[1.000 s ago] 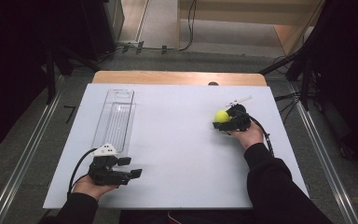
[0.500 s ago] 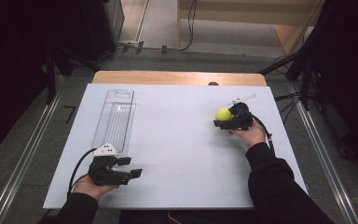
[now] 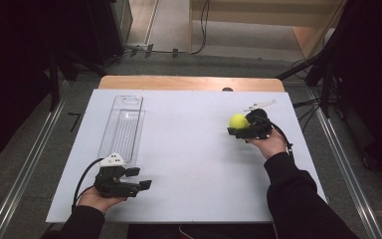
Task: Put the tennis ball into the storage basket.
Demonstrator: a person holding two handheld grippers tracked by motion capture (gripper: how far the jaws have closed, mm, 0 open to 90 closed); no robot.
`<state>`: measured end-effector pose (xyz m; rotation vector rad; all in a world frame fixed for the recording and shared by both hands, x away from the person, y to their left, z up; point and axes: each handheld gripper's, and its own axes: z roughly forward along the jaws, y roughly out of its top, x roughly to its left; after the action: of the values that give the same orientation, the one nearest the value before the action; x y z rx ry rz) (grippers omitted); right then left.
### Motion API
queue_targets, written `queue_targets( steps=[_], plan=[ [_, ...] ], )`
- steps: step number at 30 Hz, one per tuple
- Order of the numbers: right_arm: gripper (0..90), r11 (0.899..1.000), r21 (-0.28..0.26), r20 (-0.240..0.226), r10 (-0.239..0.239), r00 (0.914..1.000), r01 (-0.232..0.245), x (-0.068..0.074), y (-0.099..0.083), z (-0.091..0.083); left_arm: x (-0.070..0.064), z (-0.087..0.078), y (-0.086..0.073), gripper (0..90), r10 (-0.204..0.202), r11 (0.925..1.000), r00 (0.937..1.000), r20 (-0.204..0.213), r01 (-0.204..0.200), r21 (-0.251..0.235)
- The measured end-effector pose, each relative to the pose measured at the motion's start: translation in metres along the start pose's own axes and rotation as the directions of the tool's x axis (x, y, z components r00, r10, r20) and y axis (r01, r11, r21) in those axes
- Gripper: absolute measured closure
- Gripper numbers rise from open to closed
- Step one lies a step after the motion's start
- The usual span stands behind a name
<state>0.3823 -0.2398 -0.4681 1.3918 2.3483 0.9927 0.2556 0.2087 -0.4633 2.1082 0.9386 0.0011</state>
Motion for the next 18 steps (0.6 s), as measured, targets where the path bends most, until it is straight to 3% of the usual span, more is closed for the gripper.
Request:
queue_targets(
  steps=[18],
  plan=[
    [23.3, 0.998, -0.010, -0.051, -0.058, 0.9970, 0.057, 0.021, 0.004, -0.006, 0.000, 0.000, 0.000, 29.9, 0.001, 1.0000, 1.0000, 0.001, -0.001, -0.001]
  ],
)
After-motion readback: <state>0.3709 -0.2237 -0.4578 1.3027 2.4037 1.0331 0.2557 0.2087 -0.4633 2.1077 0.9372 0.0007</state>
